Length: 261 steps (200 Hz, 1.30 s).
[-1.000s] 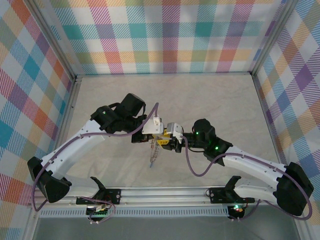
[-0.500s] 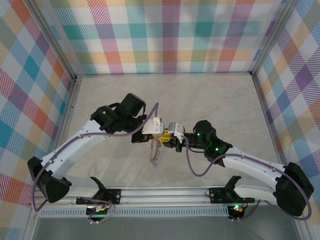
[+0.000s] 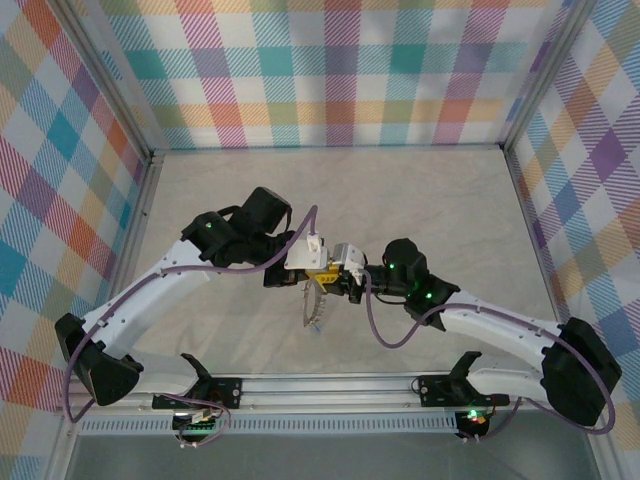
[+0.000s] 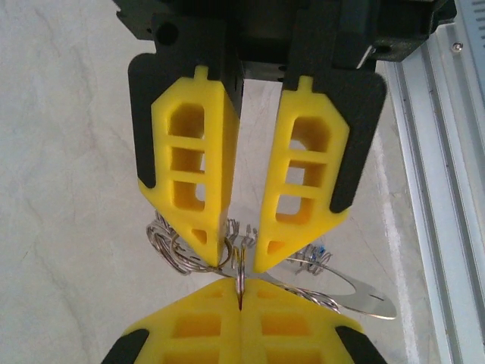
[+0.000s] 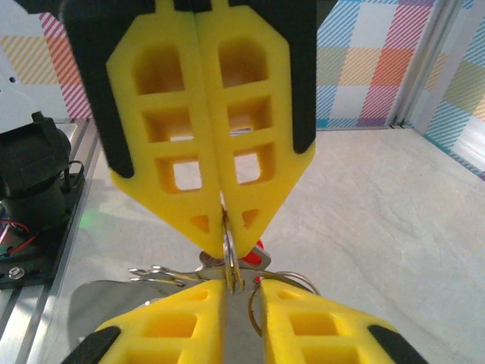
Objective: Put the keys on the keyring
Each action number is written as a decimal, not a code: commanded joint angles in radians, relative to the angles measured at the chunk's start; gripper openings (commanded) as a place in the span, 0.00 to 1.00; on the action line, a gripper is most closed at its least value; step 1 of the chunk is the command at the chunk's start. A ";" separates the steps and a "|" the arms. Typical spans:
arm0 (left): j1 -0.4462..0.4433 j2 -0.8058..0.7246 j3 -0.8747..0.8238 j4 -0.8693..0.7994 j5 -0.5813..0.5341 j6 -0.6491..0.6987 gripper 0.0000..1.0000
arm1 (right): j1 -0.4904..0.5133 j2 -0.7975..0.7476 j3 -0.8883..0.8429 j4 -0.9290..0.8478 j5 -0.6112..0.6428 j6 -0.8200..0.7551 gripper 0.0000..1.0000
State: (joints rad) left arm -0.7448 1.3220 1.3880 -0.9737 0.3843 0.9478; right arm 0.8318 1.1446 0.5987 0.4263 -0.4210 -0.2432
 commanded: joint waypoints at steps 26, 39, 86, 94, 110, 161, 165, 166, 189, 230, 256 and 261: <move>-0.007 -0.018 -0.017 0.021 0.034 0.005 0.00 | 0.000 -0.005 0.037 0.054 -0.047 0.024 0.21; -0.007 -0.018 -0.024 0.020 0.030 0.006 0.00 | 0.000 -0.018 0.037 0.043 -0.039 0.020 0.21; -0.005 -0.028 -0.035 0.043 0.046 -0.003 0.00 | 0.000 -0.006 0.054 0.003 -0.074 0.022 0.00; -0.002 -0.035 -0.038 0.050 0.050 -0.008 0.03 | 0.000 -0.003 0.049 0.018 -0.073 0.030 0.00; 0.010 -0.055 -0.060 0.066 0.064 -0.021 0.10 | 0.000 -0.008 0.035 0.065 -0.063 0.052 0.00; 0.077 -0.172 -0.217 0.222 0.188 -0.094 0.15 | -0.003 -0.035 -0.023 0.245 -0.076 0.136 0.00; 0.079 -0.178 -0.224 0.235 0.196 -0.099 0.15 | -0.003 -0.035 -0.029 0.259 -0.077 0.152 0.00; 0.079 -0.179 -0.226 0.238 0.199 -0.100 0.15 | -0.003 -0.035 -0.031 0.265 -0.078 0.161 0.00; 0.087 -0.181 -0.237 0.272 0.250 -0.114 0.12 | -0.003 -0.031 -0.051 0.331 -0.097 0.198 0.00; 0.090 -0.163 -0.204 0.264 0.261 -0.116 0.00 | 0.007 -0.027 -0.033 0.228 -0.101 0.135 0.12; 0.091 -0.138 -0.142 0.145 0.192 -0.063 0.00 | 0.007 -0.063 0.020 -0.045 -0.043 -0.016 0.21; 0.089 -0.130 -0.126 0.114 0.179 -0.048 0.00 | 0.008 -0.066 0.038 -0.097 -0.036 -0.043 0.23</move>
State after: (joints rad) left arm -0.6575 1.1694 1.1839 -0.7647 0.5785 0.8440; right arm 0.8330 1.1164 0.5629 0.5323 -0.4870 -0.1516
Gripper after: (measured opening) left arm 0.049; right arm 0.209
